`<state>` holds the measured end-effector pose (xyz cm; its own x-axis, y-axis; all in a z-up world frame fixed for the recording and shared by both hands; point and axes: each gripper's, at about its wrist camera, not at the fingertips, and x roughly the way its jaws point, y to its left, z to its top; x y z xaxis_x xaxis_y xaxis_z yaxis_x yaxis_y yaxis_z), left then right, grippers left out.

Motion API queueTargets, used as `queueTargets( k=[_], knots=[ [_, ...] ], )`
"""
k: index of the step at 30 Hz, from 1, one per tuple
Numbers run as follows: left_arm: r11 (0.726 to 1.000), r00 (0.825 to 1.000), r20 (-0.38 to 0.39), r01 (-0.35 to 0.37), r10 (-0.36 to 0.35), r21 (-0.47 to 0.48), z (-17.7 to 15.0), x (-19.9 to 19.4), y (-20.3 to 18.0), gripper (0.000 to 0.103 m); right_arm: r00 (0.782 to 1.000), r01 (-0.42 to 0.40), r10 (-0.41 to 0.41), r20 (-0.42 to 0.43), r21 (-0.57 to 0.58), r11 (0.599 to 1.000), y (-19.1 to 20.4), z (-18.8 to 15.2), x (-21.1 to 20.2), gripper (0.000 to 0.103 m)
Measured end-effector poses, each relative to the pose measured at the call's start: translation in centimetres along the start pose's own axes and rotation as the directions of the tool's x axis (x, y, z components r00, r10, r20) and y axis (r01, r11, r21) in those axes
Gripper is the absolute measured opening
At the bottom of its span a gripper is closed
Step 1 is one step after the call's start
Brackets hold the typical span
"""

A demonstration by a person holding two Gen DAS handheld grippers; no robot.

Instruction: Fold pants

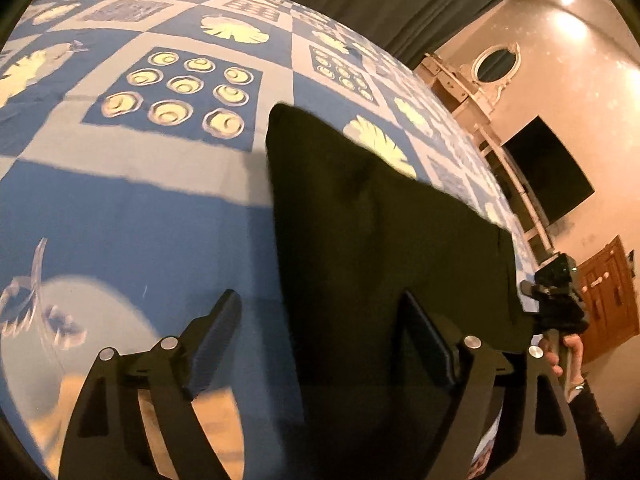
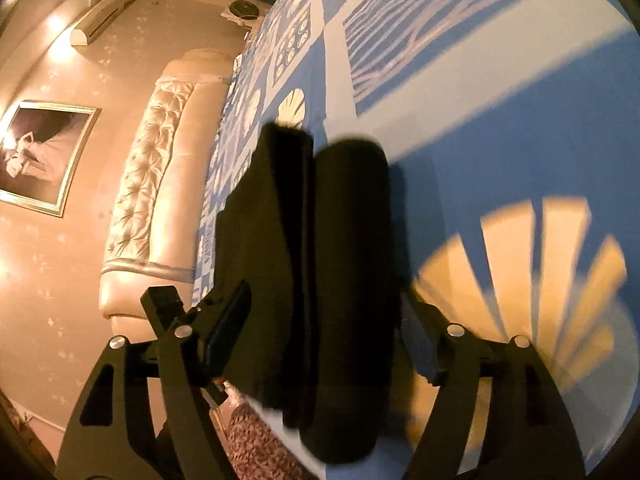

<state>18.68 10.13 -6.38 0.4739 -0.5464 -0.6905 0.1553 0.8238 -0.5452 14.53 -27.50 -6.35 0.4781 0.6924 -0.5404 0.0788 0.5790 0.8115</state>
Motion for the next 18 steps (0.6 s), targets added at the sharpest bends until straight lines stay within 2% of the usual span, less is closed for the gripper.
queueTargets(
  k=[6,7,8,9,10,11,14,18],
  knots=[
    [0.989,0.996,0.017,0.087,-0.086,-0.117,4.2,2.6,1.7,0.082,1.0,0.011,-0.011,-0.014,-0.012,1.0,0.8,4.0,2.8,0.077],
    [0.99,0.996,0.014,0.092,-0.091,-0.106,4.7,2.9,1.7,0.082,1.0,0.009,-0.009,-0.025,-0.009,1.0,0.9,4.3,3.3,0.075],
    [0.992,0.996,0.008,0.091,-0.091,-0.085,5.2,3.3,1.6,0.082,0.999,0.021,-0.022,-0.032,-0.019,1.0,1.2,4.7,3.8,0.056],
    [0.995,0.997,0.004,0.081,-0.081,-0.06,5.7,3.6,1.5,0.074,0.999,0.023,-0.024,-0.047,-0.024,0.999,1.3,4.9,4.2,0.043],
    [0.998,0.999,0.013,0.043,-0.042,-0.04,6.1,3.8,1.5,0.057,0.999,0.019,-0.02,-0.049,-0.021,1.0,1.3,5.1,4.3,0.042],
    [0.999,1.0,0.008,0.03,-0.03,-0.035,6.4,4.0,1.6,0.055,0.999,0.016,-0.017,-0.037,-0.027,1.0,1.4,5.4,4.2,0.038],
    [0.998,0.999,0.004,0.032,-0.032,-0.047,7.8,4.8,1.9,0.046,1.0,0.02,-0.021,-0.006,-0.081,0.997,2.5,6.4,3.9,0.036],
    [1.0,1.0,0.025,-0.003,0.003,0.011,10.6,5.7,1.1,0.045,0.999,-0.003,0.006,0.038,-0.062,0.998,2.4,8.5,4.2,0.036]
  ],
)
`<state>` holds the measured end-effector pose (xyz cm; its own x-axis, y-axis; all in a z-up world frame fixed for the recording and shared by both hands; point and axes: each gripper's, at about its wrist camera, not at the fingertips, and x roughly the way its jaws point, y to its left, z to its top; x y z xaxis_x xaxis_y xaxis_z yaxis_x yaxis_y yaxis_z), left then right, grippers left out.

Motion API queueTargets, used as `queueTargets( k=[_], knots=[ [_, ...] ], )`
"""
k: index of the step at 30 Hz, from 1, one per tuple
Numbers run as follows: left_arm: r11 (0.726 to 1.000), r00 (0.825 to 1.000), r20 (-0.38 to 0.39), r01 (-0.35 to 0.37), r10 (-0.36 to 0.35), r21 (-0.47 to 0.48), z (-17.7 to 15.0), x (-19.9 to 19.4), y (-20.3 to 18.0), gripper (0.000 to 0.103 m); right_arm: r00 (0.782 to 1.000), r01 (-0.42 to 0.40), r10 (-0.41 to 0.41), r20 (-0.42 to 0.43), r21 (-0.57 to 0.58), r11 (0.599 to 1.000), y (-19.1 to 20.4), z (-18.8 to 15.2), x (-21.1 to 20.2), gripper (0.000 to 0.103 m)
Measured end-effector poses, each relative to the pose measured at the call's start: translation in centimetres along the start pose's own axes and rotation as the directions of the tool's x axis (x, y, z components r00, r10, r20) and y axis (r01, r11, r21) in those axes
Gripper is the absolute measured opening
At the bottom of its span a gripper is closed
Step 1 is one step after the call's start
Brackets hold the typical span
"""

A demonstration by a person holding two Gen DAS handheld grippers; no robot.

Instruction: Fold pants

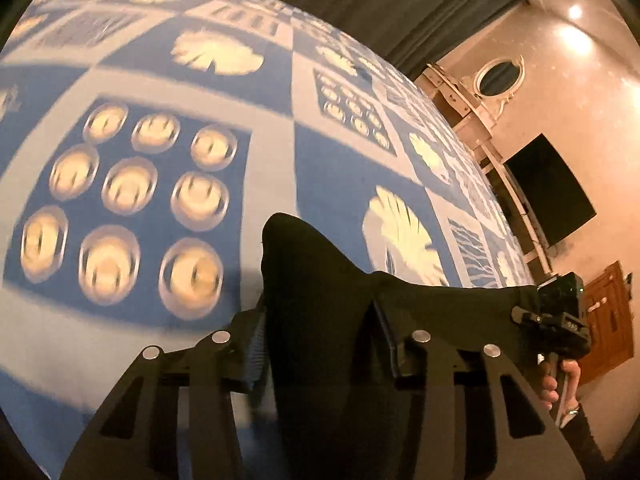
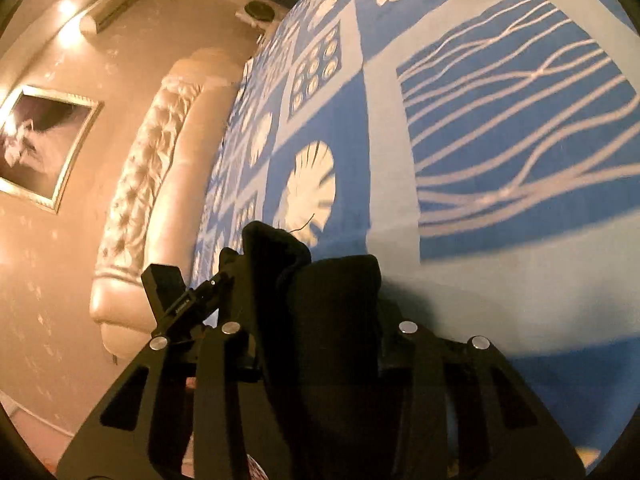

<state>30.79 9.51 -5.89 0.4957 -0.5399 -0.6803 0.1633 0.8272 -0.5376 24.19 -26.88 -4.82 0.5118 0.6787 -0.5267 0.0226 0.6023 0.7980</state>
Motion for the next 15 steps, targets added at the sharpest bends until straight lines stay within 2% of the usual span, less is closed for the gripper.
queueTargets(
  k=[4,8,11,15],
  knots=[
    [0.998,0.999,-0.012,-0.043,0.044,0.034,1.5,1.8,-0.6,0.046,1.0,-0.013,0.012,0.017,0.048,0.999,-1.7,1.4,0.8,0.036],
    [1.0,1.0,-0.013,-0.027,0.027,0.013,1.5,2.5,0.2,0.05,0.998,-0.054,0.052,0.026,0.085,0.995,-3.4,1.5,1.2,0.036],
    [1.0,1.0,-0.007,-0.022,0.022,0.007,1.2,2.2,0.4,0.057,0.998,-0.063,0.061,0.025,0.084,0.994,-3.2,1.5,1.4,0.039],
    [0.998,0.998,0.009,-0.069,0.069,0.011,1.2,1.6,0.0,0.074,0.997,-0.068,0.067,0.024,0.087,0.994,-3.0,1.3,1.0,0.05]
  ],
)
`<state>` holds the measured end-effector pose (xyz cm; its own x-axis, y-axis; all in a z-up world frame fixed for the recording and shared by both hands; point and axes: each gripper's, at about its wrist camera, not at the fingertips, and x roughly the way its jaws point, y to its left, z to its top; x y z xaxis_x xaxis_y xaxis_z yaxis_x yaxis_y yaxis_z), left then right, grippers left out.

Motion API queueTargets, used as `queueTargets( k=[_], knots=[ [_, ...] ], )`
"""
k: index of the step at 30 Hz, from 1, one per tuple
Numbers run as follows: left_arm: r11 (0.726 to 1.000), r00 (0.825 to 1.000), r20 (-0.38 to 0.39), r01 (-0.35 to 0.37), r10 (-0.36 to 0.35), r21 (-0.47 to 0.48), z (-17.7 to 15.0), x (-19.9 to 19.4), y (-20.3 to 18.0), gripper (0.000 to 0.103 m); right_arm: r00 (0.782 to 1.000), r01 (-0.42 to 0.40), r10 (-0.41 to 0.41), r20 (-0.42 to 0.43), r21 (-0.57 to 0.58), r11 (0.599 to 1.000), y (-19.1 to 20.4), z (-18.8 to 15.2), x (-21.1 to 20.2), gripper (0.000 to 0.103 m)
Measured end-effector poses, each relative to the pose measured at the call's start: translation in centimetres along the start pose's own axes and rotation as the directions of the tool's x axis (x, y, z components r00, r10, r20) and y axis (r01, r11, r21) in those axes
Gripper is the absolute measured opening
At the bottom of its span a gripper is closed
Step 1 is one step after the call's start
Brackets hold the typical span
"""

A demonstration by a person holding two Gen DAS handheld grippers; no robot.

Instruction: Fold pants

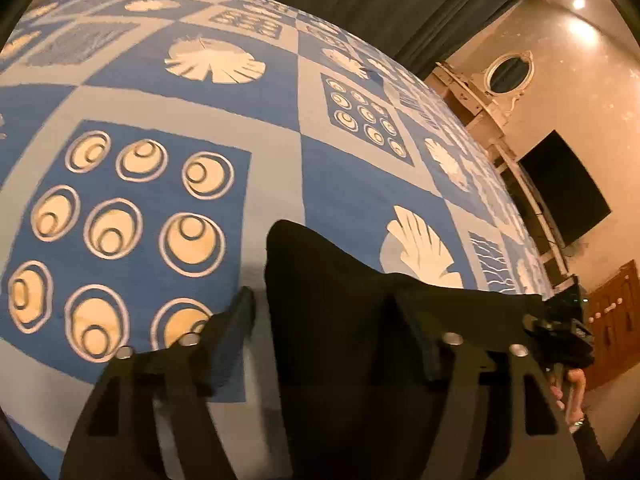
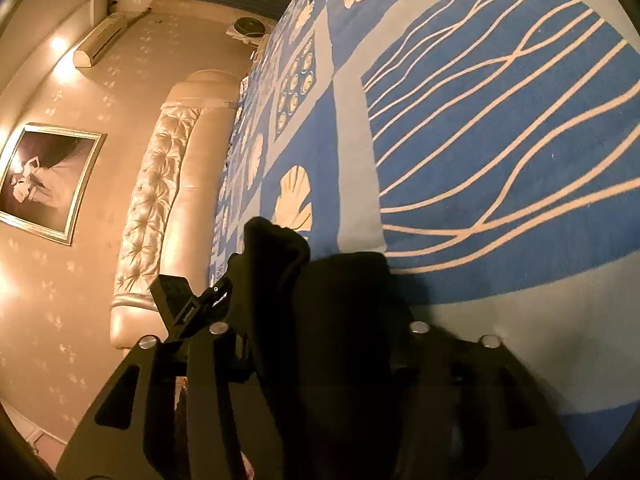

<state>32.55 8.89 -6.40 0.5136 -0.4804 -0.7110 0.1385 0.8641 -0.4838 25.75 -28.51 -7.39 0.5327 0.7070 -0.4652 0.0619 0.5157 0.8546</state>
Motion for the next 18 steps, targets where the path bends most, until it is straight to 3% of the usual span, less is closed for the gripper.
queueTargets(
  k=[4,13,16,18],
  knots=[
    [1.0,1.0,0.008,-0.027,0.027,-0.016,-0.6,-0.9,0.1,0.08,1.0,-0.014,0.014,0.016,0.019,1.0,-0.1,-0.7,-0.8,0.053],
    [0.996,0.996,-0.007,-0.084,0.083,-0.032,-3.3,-3.4,0.1,0.08,0.999,-0.037,0.036,0.036,0.054,0.998,-1.2,-3.6,-3.2,0.055],
    [0.995,0.995,-0.014,-0.098,0.098,-0.026,-4.7,-4.5,-0.2,0.08,0.999,-0.04,0.039,0.028,0.039,0.998,-1.2,-5.6,-3.8,0.058],
    [0.994,0.994,-0.018,-0.106,0.106,-0.024,-5.9,-5.3,-0.5,0.081,0.999,-0.047,0.046,0.025,0.031,0.998,-0.9,-6.6,-4.1,0.066]
  ],
)
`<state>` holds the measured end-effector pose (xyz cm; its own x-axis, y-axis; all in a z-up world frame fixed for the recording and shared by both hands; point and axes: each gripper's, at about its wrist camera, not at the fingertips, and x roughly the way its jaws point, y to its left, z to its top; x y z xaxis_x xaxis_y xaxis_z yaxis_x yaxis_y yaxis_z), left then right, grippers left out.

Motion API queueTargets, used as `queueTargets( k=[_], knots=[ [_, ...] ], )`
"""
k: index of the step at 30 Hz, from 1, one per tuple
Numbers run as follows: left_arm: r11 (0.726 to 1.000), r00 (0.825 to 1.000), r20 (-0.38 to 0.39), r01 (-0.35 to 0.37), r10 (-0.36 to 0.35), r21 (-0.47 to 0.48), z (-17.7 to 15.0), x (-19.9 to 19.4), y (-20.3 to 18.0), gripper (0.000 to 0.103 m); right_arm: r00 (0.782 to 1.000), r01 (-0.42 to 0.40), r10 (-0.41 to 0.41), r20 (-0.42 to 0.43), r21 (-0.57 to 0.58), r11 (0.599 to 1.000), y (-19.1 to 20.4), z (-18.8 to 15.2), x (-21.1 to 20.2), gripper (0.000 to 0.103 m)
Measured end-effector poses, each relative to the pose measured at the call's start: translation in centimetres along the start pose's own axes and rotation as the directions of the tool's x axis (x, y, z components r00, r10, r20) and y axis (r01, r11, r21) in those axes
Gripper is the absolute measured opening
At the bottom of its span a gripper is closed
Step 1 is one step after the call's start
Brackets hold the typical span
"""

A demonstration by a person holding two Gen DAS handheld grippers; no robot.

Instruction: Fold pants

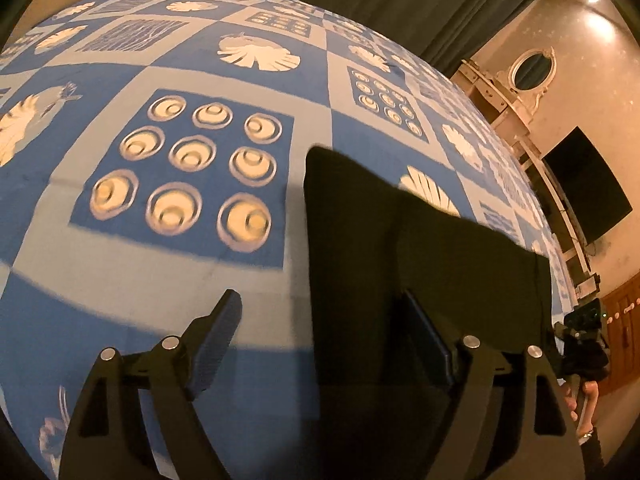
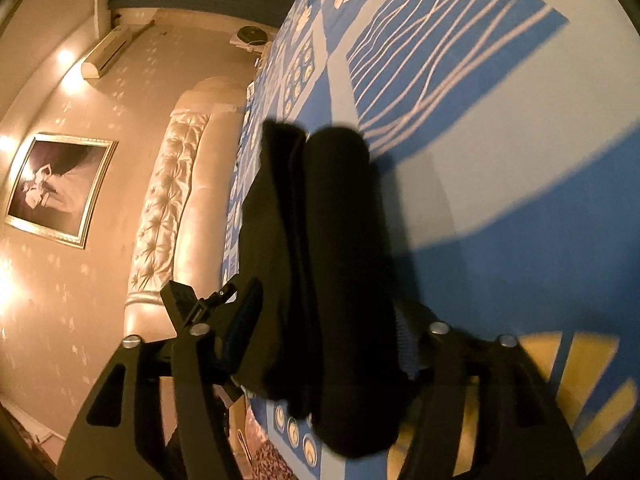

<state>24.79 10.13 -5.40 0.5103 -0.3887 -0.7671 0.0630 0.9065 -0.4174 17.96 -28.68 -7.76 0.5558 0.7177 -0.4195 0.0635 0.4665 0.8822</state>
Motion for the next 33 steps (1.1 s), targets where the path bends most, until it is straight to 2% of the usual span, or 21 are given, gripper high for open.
queueTargets(
  k=[6,12,17,33],
  knots=[
    [1.0,1.0,0.002,-0.002,0.002,-0.012,-3.4,-2.1,-0.2,0.081,0.999,0.021,-0.022,-0.026,-0.022,1.0,1.2,-2.9,-0.1,0.077],
    [0.999,1.0,-0.001,-0.01,0.009,-0.034,-5.8,-3.8,-0.2,0.081,0.997,0.069,-0.07,-0.023,-0.048,0.996,2.1,-4.5,0.2,0.077],
    [0.999,0.999,0.005,-0.031,0.031,-0.022,-7.0,-4.6,-0.6,0.081,0.996,0.083,-0.084,-0.027,-0.046,0.996,2.0,-5.6,-0.2,0.077],
    [0.993,0.996,0.037,-0.079,0.082,-0.088,-10.3,-7.1,-0.8,0.081,0.989,0.119,-0.126,-0.077,-0.092,0.989,2.5,-11.1,-1.7,0.078]
  ],
)
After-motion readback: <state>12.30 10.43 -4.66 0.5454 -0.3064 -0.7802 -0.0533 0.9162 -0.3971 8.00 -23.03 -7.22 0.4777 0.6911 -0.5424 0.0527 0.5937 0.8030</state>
